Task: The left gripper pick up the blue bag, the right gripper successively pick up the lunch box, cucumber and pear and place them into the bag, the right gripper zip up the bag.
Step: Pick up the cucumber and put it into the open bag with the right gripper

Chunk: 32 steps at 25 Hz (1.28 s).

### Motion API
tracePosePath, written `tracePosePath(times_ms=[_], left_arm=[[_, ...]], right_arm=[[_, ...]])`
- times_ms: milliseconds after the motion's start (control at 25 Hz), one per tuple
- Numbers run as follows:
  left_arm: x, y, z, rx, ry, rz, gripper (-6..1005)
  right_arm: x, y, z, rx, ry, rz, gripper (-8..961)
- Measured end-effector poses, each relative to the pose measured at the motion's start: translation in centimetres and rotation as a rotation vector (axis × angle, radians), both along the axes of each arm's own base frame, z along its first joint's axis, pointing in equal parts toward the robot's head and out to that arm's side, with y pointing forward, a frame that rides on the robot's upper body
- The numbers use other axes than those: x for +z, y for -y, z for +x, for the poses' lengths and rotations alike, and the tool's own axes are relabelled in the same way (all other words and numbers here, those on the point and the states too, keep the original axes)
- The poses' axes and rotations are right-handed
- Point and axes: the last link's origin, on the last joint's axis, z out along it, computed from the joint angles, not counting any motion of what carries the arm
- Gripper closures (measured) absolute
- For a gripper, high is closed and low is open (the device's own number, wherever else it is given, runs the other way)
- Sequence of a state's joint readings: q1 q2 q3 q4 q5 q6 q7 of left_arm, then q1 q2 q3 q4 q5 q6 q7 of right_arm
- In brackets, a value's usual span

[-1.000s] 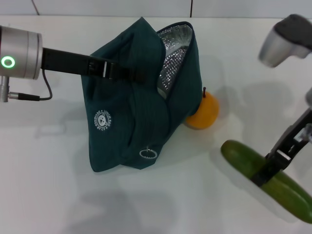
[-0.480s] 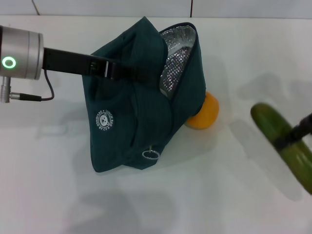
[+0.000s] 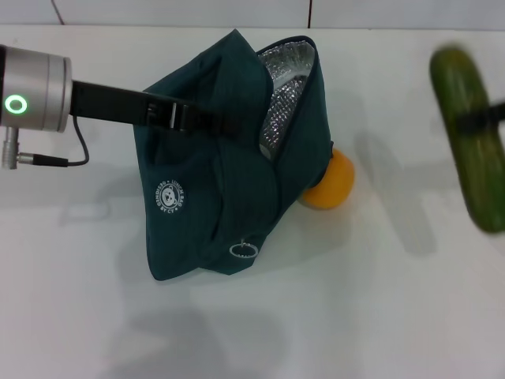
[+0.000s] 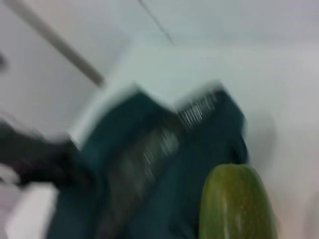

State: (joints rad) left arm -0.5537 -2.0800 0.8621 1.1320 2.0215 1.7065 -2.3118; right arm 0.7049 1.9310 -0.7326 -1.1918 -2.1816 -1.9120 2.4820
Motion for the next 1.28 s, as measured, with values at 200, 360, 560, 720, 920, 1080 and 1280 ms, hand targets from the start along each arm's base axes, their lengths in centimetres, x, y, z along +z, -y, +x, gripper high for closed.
tracePosePath(times_ms=[200, 360, 560, 720, 920, 1080, 1280], left_arm=[[0.0, -0.1, 0.1, -0.003, 0.000, 0.000, 959], [0.0, -0.1, 0.3, -0.007, 0.003, 0.001, 959], [0.2, -0.2, 0.6, -0.014, 0.026, 0.010, 960], [0.3, -0.3, 0.7, -0.014, 0.027, 0.016, 960], [0.3, -0.5, 0.7, -0.012, 0.027, 0.022, 960], [0.3, -0.6, 0.8, -0.015, 0.027, 0.026, 960], [0.2, -0.8, 0.9, -0.013, 0.028, 0.031, 960]], right_arm=[[2.3, -0.1, -1.8, 0.137, -0.163, 0.085, 309], [2.3, 0.1, -3.3, 0.292, -0.243, 0.128, 309], [0.8, -0.6, -4.6, 0.465, -0.271, 0.226, 309], [-1.0, -1.8, -5.0, 0.567, -0.242, 0.319, 309], [-4.3, -3.9, -4.9, 0.634, -0.192, 0.389, 309], [-6.1, -5.1, -5.6, 0.665, -0.232, 0.425, 309], [-7.7, -6.0, -7.3, 0.725, -0.310, 0.460, 309]])
